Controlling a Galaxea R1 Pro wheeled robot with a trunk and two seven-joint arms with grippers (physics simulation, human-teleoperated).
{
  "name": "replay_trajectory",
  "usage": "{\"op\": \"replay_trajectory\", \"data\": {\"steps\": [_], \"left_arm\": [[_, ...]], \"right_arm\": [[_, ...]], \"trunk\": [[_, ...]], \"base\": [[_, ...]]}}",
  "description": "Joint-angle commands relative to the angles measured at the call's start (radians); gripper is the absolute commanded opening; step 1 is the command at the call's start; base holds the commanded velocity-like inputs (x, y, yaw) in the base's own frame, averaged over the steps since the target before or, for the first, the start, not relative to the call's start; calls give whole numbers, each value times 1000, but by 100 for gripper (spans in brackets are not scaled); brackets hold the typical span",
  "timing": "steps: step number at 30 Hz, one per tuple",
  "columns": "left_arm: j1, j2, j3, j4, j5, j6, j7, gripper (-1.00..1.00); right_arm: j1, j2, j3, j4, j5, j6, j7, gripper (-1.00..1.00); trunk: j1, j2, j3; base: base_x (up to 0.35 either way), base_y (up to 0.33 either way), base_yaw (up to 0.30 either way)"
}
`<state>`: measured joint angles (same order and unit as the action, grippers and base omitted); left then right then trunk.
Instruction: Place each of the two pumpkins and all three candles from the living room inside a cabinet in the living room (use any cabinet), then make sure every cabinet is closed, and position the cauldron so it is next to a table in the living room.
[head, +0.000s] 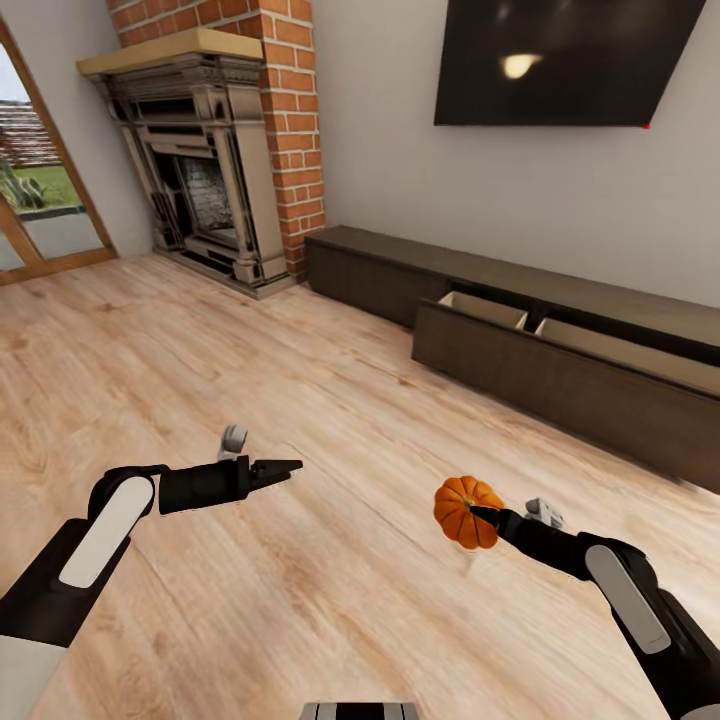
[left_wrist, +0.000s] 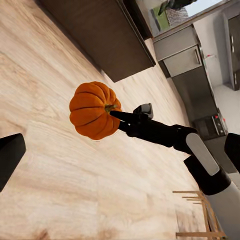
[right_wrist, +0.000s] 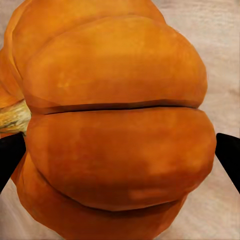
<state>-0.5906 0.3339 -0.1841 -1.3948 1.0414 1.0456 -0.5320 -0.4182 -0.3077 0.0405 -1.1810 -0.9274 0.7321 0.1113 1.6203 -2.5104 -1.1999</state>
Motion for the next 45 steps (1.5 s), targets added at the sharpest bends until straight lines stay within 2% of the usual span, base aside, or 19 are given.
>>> {"op": "replay_trajectory", "data": {"steps": [1,11,45], "left_arm": [[-1,0,-1,0,-4,2,-6,100],[-1,0,-1,0,-4,2,-6,100],[-1,0,-1,2,-4,2,-6,100]], "right_arm": [[-1,-1,0,-1,-4,3,4,-100],[-1,-1,0,-2,-4,3,4,-100],[-1,1,5,0,-4,3,4,-100]], "trunk": [[0,0,-1],[0,0,-1],[0,0,-1]], "base": [[338,0,66],[338,0,78],[338,0,284]]}}
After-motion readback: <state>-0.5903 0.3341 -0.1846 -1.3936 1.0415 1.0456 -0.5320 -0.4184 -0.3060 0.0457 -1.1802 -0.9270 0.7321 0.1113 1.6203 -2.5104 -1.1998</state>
